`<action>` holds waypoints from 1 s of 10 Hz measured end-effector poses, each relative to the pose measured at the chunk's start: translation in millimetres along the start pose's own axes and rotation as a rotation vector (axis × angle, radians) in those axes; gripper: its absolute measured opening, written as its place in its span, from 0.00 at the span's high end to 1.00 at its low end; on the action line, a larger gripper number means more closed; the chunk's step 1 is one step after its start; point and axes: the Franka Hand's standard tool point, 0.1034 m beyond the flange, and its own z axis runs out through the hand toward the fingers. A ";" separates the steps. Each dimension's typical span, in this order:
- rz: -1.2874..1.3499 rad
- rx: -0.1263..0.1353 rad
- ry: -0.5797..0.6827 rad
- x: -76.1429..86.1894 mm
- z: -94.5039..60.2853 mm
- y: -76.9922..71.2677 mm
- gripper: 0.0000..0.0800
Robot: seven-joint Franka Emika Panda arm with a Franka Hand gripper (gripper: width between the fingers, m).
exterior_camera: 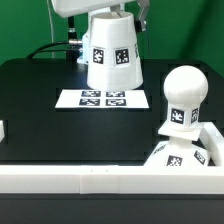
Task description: Assemble lamp
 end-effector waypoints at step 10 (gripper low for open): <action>0.139 0.032 0.022 47.7 -46.5 -89.2 0.94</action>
Offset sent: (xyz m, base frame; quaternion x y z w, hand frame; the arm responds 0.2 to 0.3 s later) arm 0.0222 0.0382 0.0351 0.0589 -0.0210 0.0353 0.9974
